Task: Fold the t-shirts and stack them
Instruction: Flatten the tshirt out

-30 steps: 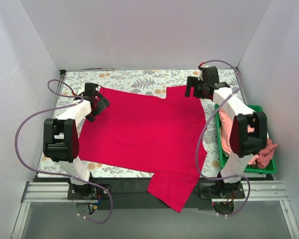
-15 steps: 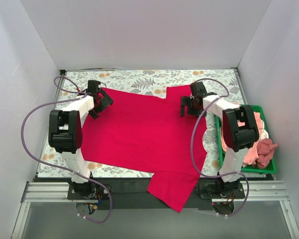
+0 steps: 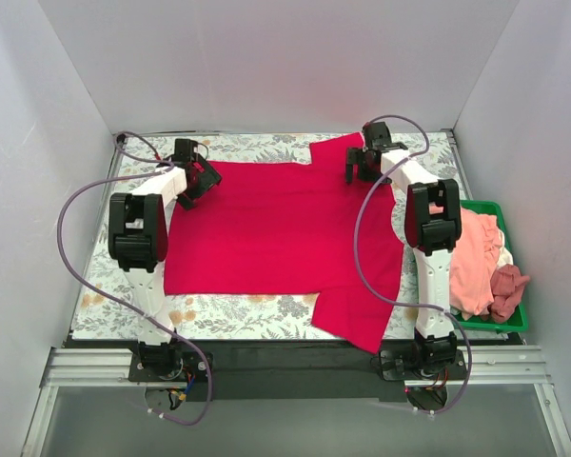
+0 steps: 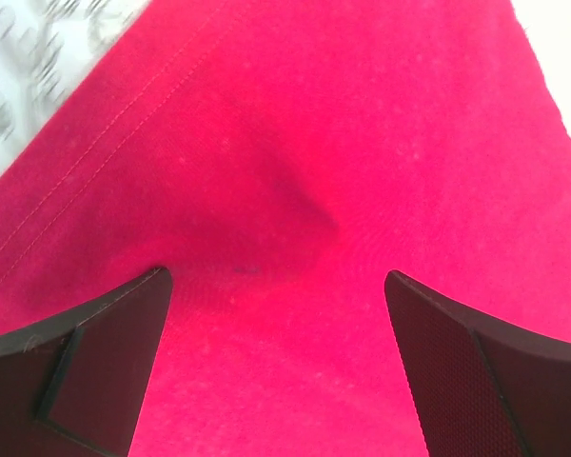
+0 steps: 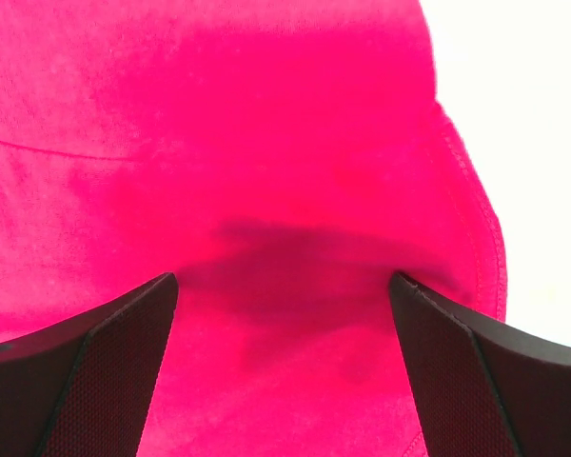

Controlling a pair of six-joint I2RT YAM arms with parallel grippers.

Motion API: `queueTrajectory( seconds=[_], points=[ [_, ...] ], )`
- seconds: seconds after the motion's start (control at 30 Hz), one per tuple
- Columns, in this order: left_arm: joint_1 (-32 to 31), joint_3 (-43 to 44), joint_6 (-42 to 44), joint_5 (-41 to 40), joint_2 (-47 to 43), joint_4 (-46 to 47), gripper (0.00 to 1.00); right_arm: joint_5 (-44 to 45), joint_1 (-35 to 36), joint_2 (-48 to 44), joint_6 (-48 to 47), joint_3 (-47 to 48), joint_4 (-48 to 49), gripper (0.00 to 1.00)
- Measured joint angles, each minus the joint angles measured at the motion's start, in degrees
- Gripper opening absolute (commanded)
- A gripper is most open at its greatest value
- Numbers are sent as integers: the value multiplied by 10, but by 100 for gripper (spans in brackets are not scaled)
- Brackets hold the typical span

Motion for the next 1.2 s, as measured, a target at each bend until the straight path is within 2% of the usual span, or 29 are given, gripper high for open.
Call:
queueTrajectory(
  seconds=[0.13,0.23,0.5,0.63,0.73,0.87,0.97,1.03,1.2],
  points=[
    [0,55,0,4,37,-4,95,-13,-10,76,-20,120,-3,98],
    [0,95,0,6,62,-13,95,-20,-13,109,-33,174,-3,98],
    [0,83,-5,5,37,-49,95,-40,-14,92,-54,170,-16,98],
    [0,-4,-33,-9,-78,-81,95,-41,-13,-18,-52,70,-23,98],
    [0,-96,-63,-15,-217,-94,95,-45,-13,-166,-36,-58,-2,98],
    [2,-229,-110,-24,-391,-104,95,-68,-9,-397,7,-272,72,98],
    [6,-319,-150,-31,-466,-126,95,-86,-7,-536,43,-427,131,98],
    [10,-375,-175,-36,-494,-139,95,-98,-5,-590,63,-508,147,98],
    [14,-462,-213,-44,-547,-166,95,-125,-5,-643,85,-635,155,98]
  ],
)
